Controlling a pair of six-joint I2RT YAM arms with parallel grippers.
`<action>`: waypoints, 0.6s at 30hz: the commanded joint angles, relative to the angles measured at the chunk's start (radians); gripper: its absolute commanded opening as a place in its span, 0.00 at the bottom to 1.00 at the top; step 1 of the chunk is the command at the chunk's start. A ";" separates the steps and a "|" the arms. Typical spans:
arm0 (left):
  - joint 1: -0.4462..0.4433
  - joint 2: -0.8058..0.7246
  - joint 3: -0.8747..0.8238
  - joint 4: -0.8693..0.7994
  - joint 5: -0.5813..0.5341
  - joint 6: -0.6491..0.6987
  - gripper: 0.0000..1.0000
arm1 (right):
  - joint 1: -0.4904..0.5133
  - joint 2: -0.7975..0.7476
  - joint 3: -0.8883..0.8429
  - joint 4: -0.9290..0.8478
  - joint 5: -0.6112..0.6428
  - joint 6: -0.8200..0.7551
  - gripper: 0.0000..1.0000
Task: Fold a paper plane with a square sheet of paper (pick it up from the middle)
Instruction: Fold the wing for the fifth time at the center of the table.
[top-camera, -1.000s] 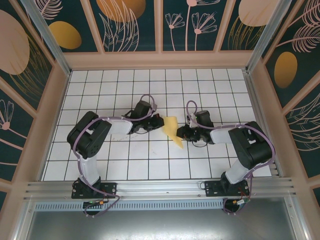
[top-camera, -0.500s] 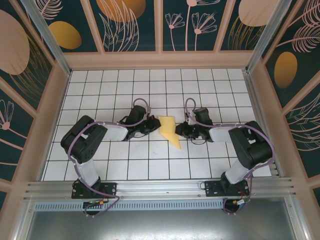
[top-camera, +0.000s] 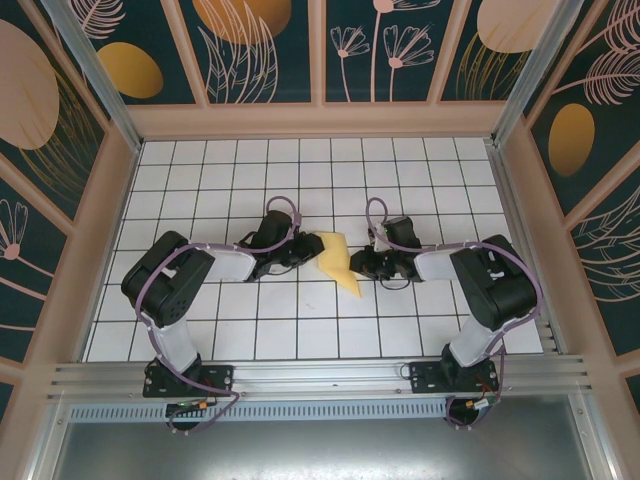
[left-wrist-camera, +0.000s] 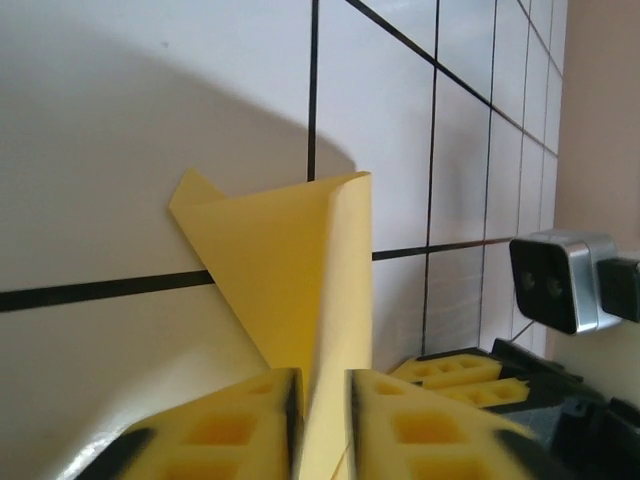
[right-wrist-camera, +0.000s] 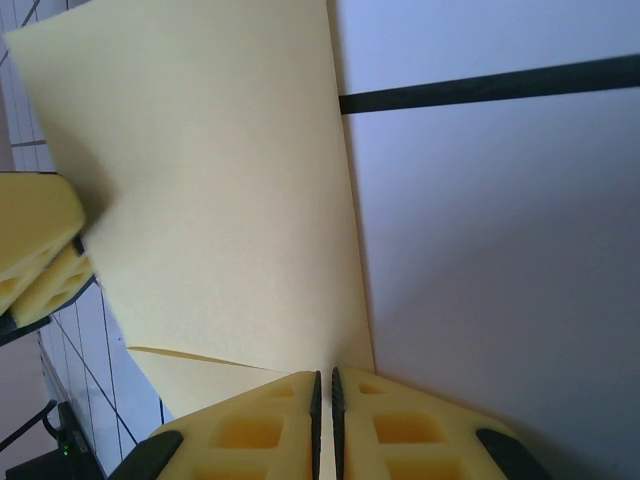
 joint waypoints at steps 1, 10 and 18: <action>0.011 -0.003 0.064 -0.063 0.012 0.054 0.36 | 0.006 0.048 0.016 -0.046 0.029 -0.041 0.14; 0.027 0.047 0.119 -0.095 0.063 0.082 0.42 | 0.007 0.052 0.025 -0.045 0.004 -0.054 0.14; 0.044 0.082 0.144 -0.089 0.096 0.070 0.39 | 0.007 0.057 0.030 -0.049 0.001 -0.060 0.14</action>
